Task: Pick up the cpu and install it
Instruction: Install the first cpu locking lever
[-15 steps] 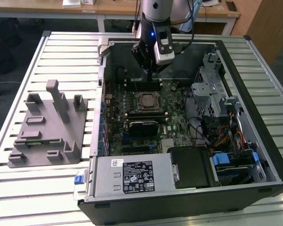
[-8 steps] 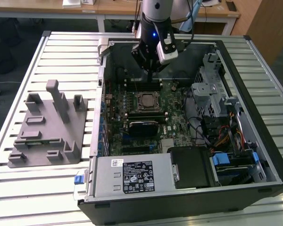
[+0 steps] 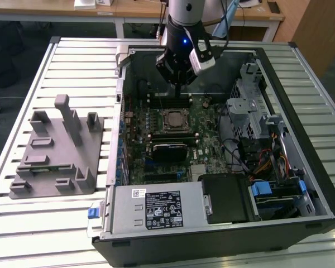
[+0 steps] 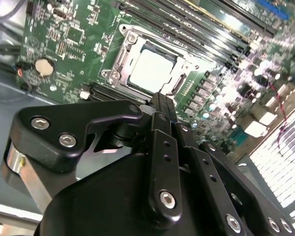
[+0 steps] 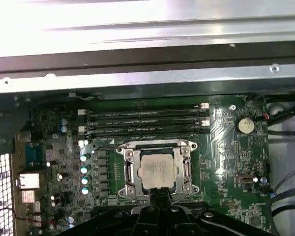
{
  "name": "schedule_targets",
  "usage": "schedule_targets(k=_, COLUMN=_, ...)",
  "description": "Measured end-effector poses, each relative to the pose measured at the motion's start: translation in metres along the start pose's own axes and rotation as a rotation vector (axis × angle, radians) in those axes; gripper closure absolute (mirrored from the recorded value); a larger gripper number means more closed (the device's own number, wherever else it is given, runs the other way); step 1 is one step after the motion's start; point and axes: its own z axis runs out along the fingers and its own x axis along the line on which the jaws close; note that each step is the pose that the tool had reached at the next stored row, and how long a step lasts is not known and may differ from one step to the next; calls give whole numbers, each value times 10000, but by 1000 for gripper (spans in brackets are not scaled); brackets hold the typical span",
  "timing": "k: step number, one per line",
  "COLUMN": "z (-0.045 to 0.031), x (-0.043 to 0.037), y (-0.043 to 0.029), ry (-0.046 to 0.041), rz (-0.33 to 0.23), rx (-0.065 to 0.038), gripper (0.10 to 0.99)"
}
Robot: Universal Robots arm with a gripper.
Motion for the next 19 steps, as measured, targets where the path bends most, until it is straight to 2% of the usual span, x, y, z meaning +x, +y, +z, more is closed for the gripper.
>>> schedule_targets(k=3, z=1, x=0, y=0, ry=-13, rz=-478, rx=5, gripper=973)
schedule_targets(k=5, z=3, x=2, y=0, ry=-56, rz=-595, rx=0, gripper=973)
schedule_targets(k=8, z=11, x=29, y=-2, ry=-150, rz=-599, rx=-128, gripper=973)
schedule_targets(k=10, z=12, x=59, y=-3, ry=-175, rz=-598, rx=-183, gripper=973)
schedule_targets(k=14, z=16, x=145, y=-8, ry=-190, rz=-597, rx=-228, gripper=973)
schedule_targets(k=19, z=29, x=305, y=-16, ry=-208, rz=-598, rx=-233, gripper=973)
